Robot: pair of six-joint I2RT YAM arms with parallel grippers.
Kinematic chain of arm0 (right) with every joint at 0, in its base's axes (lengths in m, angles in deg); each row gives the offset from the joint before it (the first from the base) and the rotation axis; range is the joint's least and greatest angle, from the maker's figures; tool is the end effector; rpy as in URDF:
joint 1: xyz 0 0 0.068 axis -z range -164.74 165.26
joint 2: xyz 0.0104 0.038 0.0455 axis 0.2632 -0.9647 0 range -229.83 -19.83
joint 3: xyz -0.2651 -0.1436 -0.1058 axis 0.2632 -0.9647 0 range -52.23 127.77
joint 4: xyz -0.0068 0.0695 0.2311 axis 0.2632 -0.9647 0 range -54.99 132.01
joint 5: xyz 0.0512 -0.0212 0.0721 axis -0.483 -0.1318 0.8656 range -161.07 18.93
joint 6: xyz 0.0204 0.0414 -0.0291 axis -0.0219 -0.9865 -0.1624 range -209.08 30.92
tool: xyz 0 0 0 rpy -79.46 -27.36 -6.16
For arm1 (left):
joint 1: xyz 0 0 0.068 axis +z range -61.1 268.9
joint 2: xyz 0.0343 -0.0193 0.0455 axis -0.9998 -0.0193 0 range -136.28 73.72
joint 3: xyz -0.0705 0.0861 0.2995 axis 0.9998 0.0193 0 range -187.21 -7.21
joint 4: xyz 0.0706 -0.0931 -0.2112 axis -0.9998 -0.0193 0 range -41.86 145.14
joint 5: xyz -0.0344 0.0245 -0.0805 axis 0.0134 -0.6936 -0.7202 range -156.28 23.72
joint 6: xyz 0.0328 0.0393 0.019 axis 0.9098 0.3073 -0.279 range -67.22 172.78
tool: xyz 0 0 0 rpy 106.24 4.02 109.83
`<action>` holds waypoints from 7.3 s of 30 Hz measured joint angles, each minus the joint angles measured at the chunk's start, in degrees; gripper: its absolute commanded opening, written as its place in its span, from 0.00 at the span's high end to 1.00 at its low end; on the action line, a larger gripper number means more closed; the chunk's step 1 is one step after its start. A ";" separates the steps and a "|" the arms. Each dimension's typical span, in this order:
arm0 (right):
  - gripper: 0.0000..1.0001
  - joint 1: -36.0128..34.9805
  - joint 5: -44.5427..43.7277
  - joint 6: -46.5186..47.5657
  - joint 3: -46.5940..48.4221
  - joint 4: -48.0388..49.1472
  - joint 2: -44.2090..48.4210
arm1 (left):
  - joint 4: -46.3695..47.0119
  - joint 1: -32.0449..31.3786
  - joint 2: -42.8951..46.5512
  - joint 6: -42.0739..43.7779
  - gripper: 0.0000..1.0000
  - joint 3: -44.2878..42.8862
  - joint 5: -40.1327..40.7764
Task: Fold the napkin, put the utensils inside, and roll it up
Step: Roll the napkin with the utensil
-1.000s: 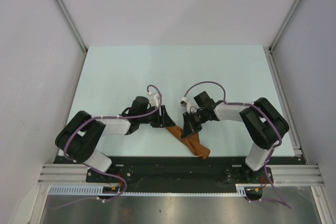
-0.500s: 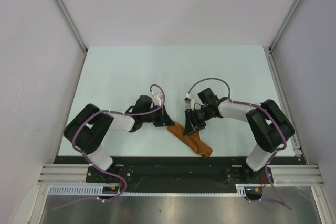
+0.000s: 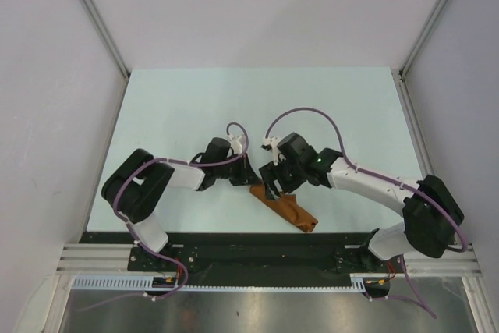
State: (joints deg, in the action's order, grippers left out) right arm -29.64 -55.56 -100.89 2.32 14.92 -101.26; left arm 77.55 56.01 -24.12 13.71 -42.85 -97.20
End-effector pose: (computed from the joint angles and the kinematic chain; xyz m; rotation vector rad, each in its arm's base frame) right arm 0.1803 0.1935 0.2862 -0.8579 2.4803 0.7191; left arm 0.2424 -0.1791 0.1854 0.1851 2.4676 -1.2246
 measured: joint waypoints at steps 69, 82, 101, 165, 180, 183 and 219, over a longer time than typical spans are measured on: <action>0.06 24.41 -1.84 -9.44 -8.98 6.19 10.56 | -20.94 16.28 7.06 3.82 0.00 -14.21 8.79; 0.06 17.77 -2.80 -8.17 -9.73 6.71 14.56 | -31.17 24.35 25.35 9.68 0.00 -7.43 11.28; 0.12 -19.82 -27.17 -6.86 -2.27 5.97 -10.27 | -37.99 24.65 32.39 12.57 0.00 -4.09 9.05; 0.25 -3.37 -0.17 -0.11 0.15 7.50 -1.01 | -15.10 1.62 -5.14 1.57 1.00 -10.95 -2.75; 0.40 -17.84 -21.64 4.83 -1.07 8.13 -8.55 | -17.11 1.60 -6.05 1.55 1.00 -12.63 -2.78; 0.39 -17.99 -23.98 5.27 -1.07 8.15 -10.51 | -17.25 1.55 -6.12 1.55 1.00 -12.83 -2.78; 0.69 1.18 10.12 -1.29 -5.99 18.64 -12.70 | -14.91 12.85 6.01 3.06 0.28 -7.13 -2.64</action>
State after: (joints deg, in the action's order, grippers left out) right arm -28.46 -45.45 -102.18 -3.67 33.56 -113.96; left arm 62.65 68.86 -18.11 16.77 -49.98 -99.84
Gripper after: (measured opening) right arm 0.293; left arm 0.712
